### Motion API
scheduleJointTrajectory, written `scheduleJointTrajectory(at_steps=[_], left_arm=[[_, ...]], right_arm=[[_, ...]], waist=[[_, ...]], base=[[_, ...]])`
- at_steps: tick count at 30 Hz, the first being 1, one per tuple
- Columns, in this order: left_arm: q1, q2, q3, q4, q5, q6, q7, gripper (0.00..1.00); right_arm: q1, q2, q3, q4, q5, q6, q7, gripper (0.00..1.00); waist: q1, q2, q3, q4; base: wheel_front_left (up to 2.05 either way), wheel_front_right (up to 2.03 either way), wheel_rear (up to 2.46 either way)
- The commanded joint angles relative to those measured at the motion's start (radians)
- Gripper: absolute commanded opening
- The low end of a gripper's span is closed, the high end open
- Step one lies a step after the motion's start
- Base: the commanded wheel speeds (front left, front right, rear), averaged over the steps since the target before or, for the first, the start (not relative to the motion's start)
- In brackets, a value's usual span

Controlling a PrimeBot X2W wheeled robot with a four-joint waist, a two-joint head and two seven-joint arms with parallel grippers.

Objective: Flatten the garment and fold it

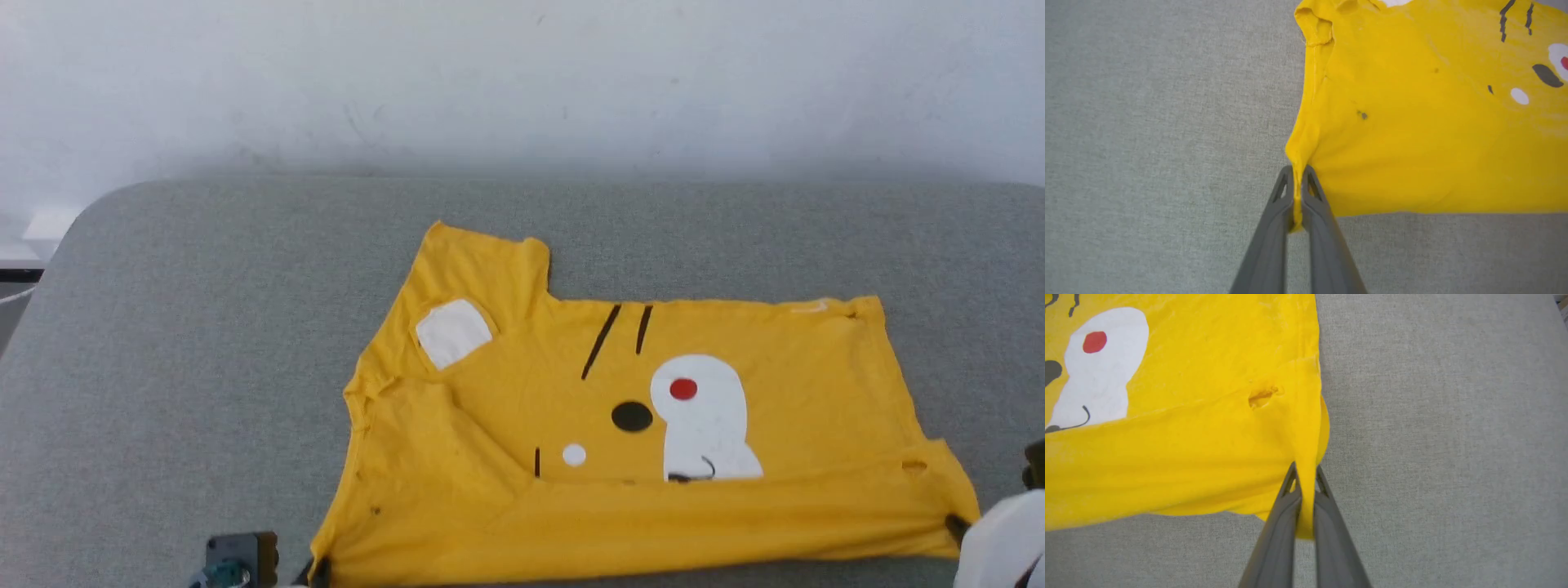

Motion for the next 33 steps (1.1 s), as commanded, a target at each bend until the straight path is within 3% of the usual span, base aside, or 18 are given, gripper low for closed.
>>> scheduleJointTrajectory(at_steps=[1, 10, 11, 12, 13, 20, 25, 27, 33], left_arm=[[0.027, 0.007, -0.003, 0.010, -0.003, 0.011, 0.002, 0.00], [0.015, -0.043, -0.036, 0.136, -0.039, -0.064, -0.040, 0.00], [0.009, -0.048, -0.039, 0.154, -0.044, -0.074, -0.042, 0.00], [0.003, -0.050, -0.042, 0.171, -0.045, -0.081, -0.041, 0.19], [-0.004, -0.048, -0.048, 0.185, -0.041, -0.088, -0.041, 0.98], [-0.056, -0.064, -0.011, 0.201, -0.037, -0.125, -0.163, 1.00], [-0.108, -0.075, 0.026, 0.126, -0.017, -0.183, -0.328, 1.00], [-0.134, -0.071, 0.045, 0.112, 0.024, -0.184, -0.423, 1.00], [-0.188, -0.099, 0.084, 0.085, 0.091, -0.213, -0.512, 1.00]], right_arm=[[0.033, 0.011, -0.022, -0.025, 0.009, -0.002, 0.018, 0.00], [0.090, 0.034, -0.025, 0.031, 0.012, -0.002, 0.007, 0.00], [0.085, 0.030, -0.021, 0.047, 0.012, -0.002, -0.004, 0.11], [0.081, 0.024, -0.016, 0.063, 0.008, -0.002, -0.016, 0.92], [0.077, 0.018, -0.012, 0.078, 0.001, -0.002, -0.023, 1.00], [0.028, -0.010, 0.011, 0.078, 0.003, -0.002, -0.134, 1.00], [-0.013, -0.038, 0.061, -0.008, 0.023, -0.002, -0.314, 1.00], [-0.023, -0.045, 0.087, -0.041, 0.027, -0.002, -0.392, 1.00], [-0.060, 0.032, 0.113, -0.107, 0.008, -0.002, -0.624, 1.00]], waist=[[0.0002, 0.0000, -0.014, 0.002], [0.0002, 0.0000, 0.012, 0.003], [0.0002, 0.0000, 0.014, 0.002], [0.0002, 0.0000, 0.016, 0.001], [0.0002, 0.0000, 0.016, 0.001], [0.0002, 0.0000, -0.002, -0.001], [0.0002, 0.0000, -0.013, -0.007], [0.0002, 0.0000, -0.013, -0.012], [0.0002, 0.0000, 0.018, -0.043]], base=[[0.00, 0.00, 0.00], [0.00, 0.00, 0.00], [0.00, 0.00, 0.00], [0.00, 0.00, 0.00], [0.00, 0.00, 0.00], [0.00, 0.00, 0.00], [0.00, 0.00, 0.00], [0.00, 0.00, 0.00], [0.00, 0.00, 0.00]])
